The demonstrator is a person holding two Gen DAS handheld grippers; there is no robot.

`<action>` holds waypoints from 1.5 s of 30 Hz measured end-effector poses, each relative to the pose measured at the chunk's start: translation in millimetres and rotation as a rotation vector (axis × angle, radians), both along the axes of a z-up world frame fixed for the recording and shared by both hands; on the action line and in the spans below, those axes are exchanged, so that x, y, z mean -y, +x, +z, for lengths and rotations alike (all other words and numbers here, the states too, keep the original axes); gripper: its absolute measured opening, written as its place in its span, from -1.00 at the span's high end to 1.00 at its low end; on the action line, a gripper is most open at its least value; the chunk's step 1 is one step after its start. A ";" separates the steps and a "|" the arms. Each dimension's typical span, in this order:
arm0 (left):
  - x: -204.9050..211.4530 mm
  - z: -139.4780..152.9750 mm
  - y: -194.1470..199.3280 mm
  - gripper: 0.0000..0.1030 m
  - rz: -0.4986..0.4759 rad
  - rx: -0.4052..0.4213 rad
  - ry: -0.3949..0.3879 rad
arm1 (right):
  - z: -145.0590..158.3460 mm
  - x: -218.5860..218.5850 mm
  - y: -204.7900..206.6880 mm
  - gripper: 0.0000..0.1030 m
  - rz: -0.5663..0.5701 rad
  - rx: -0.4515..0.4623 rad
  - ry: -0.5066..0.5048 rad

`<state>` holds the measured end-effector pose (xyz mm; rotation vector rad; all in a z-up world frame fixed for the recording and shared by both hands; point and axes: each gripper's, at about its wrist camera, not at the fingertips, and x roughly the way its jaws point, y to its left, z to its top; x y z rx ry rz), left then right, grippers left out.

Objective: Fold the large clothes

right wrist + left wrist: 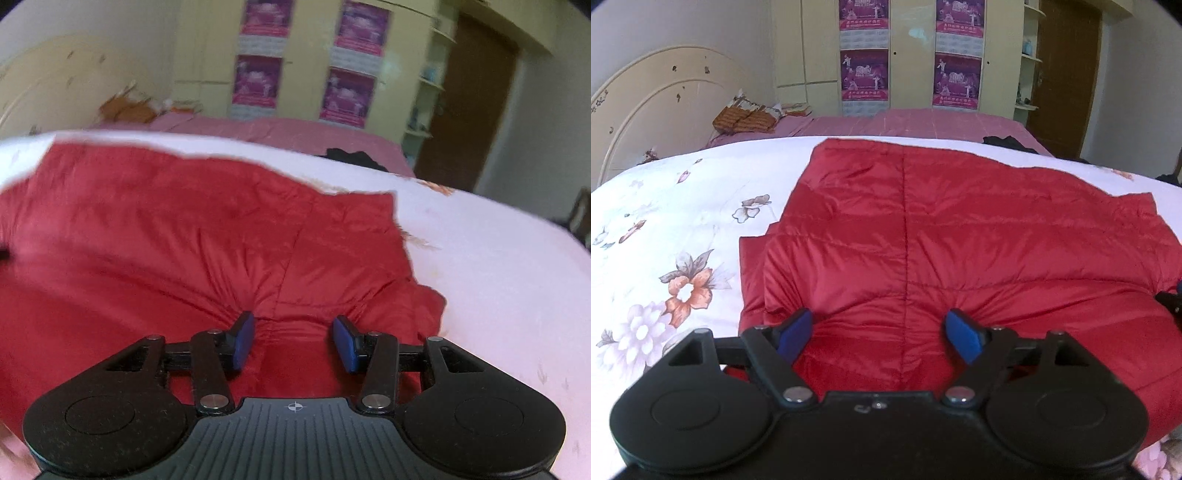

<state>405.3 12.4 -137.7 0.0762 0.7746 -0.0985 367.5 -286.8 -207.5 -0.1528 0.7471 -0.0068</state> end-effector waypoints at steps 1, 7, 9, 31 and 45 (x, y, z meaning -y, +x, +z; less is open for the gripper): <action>0.2 -0.8 1.7 -0.56 0.000 -0.004 0.004 | -0.6 0.9 2.9 0.10 -0.006 -0.006 0.004; -0.7 -2.9 2.1 -0.59 -0.006 -0.022 0.017 | -9.8 -4.3 1.5 0.10 0.002 0.010 -0.026; -0.3 0.8 3.4 -0.58 0.002 -0.035 0.021 | -3.7 -1.6 7.0 0.10 -0.007 -0.019 0.000; -2.1 33.3 -40.6 -0.59 -0.022 -0.036 0.058 | 32.4 -22.2 -56.9 0.10 0.047 -0.044 0.023; -61.8 41.6 -87.7 -0.74 0.109 -0.188 -0.214 | 50.9 12.1 -112.1 -0.66 -0.089 -0.104 0.192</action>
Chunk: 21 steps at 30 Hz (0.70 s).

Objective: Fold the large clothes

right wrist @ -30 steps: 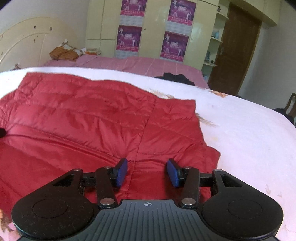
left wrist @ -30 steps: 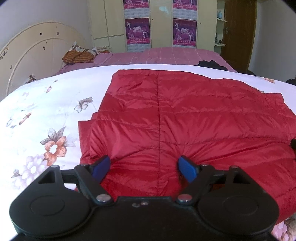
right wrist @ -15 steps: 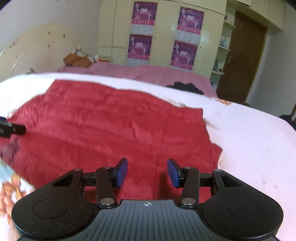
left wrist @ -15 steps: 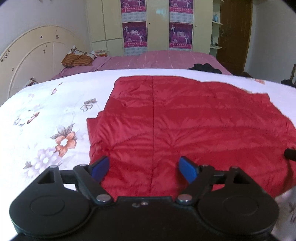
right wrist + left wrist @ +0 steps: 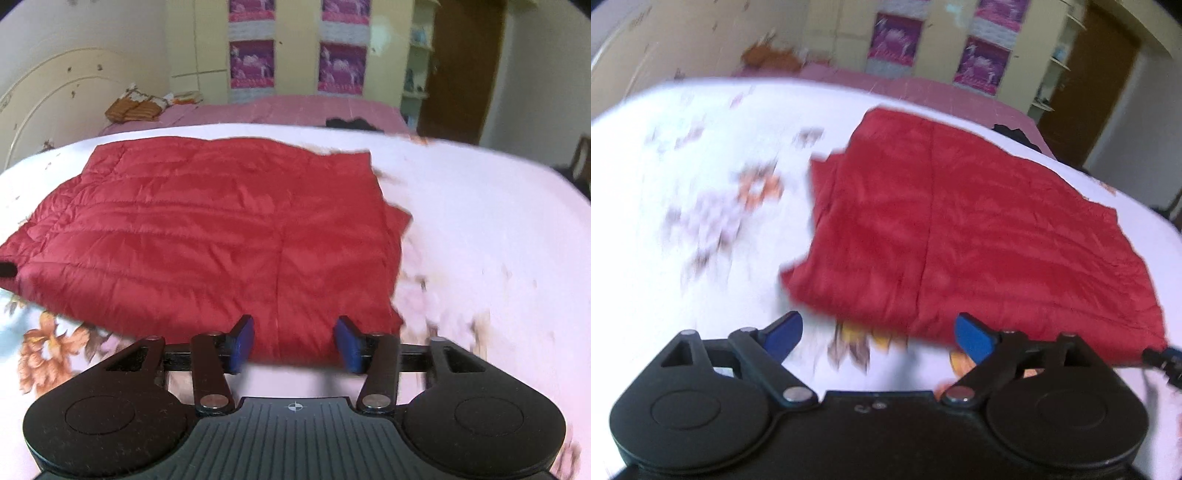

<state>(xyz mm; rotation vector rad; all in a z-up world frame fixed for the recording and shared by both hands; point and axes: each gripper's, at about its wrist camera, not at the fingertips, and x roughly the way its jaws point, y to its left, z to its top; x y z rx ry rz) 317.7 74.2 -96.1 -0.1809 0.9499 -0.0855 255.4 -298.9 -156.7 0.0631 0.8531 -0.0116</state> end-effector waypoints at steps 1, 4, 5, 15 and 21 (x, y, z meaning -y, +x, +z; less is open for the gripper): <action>-6.2 -3.4 -4.3 -0.74 0.018 -0.020 -0.039 | 0.8 2.2 -5.8 -0.70 -0.010 0.004 0.013; -20.8 -17.7 -8.0 -0.74 0.070 -0.073 -0.163 | -1.0 8.1 -14.7 -0.70 -0.023 -0.016 0.092; -23.7 -22.4 -7.1 -0.73 0.087 -0.091 -0.195 | -3.2 10.2 -15.2 -0.70 -0.030 -0.030 0.126; -30.1 -41.3 18.9 -0.66 0.168 -0.044 -0.378 | -27.7 22.9 1.0 -0.69 -0.119 -0.056 0.377; -32.9 -46.9 40.0 -0.47 0.216 -0.004 -0.403 | -35.7 33.9 24.4 -0.30 -0.193 -0.005 0.469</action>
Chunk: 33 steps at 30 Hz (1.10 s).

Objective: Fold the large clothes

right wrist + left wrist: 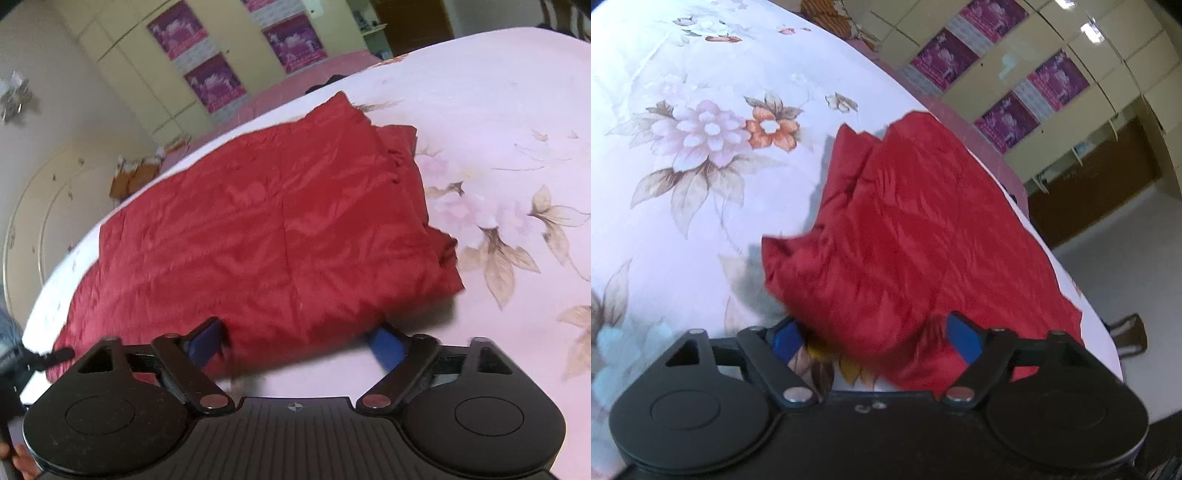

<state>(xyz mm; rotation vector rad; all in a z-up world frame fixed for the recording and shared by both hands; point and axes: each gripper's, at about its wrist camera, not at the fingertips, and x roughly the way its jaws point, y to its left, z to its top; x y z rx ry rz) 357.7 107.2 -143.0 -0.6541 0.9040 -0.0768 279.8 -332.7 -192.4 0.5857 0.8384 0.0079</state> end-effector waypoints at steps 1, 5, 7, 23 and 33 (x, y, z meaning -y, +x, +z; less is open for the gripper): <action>-1.3 -0.9 3.7 -0.41 0.013 0.003 -0.007 | -1.7 2.8 3.6 -0.13 -0.014 0.003 0.020; -7.2 -5.5 13.2 -0.09 0.048 0.001 -0.043 | -6.4 12.5 13.0 0.26 -0.053 0.000 0.086; -9.9 -8.3 14.2 0.24 0.057 -0.006 -0.065 | -7.3 14.6 16.7 0.43 -0.063 -0.002 0.101; -22.2 30.6 -38.1 0.68 -0.048 0.002 -0.007 | 51.1 6.8 -34.5 0.75 0.062 0.048 -0.018; -58.0 37.7 -142.3 0.68 -0.115 -0.048 -0.015 | 52.4 -6.2 -138.1 0.75 0.108 -0.004 -0.022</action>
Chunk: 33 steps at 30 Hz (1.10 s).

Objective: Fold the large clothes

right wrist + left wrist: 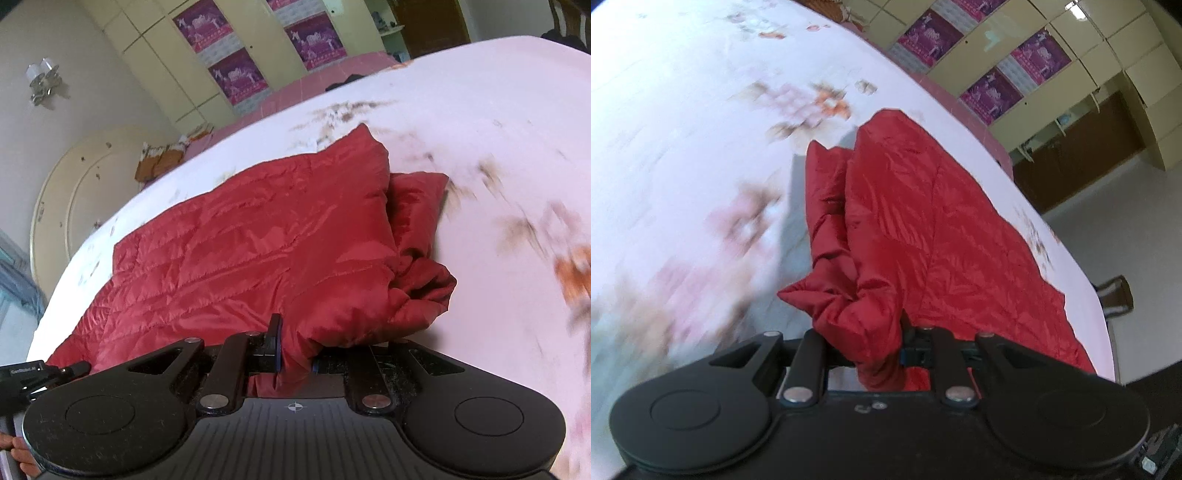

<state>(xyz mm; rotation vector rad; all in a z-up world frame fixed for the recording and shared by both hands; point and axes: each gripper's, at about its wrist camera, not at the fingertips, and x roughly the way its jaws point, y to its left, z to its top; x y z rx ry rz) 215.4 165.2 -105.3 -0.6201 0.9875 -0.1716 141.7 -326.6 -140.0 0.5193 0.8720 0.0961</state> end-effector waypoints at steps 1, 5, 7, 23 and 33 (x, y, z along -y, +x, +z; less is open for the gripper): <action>-2.3 0.1 -9.4 0.68 -0.002 -0.004 0.000 | -0.2 -2.0 -9.0 0.75 0.004 -0.004 -0.002; -7.2 0.8 -39.6 0.67 -0.008 -0.002 0.018 | -4.0 -3.8 -43.2 0.74 0.003 -0.017 0.011; -8.5 0.5 -50.7 0.67 -0.003 -0.004 0.017 | -4.2 -3.6 -52.6 0.74 -0.007 -0.019 0.019; 7.1 0.8 -70.5 -0.37 -0.002 0.006 0.164 | 10.6 -6.3 -84.6 0.08 -0.063 0.032 -0.116; 6.9 -4.1 -99.0 -0.42 -0.021 -0.020 0.052 | 51.1 -14.4 -126.9 0.05 -0.034 0.149 -0.248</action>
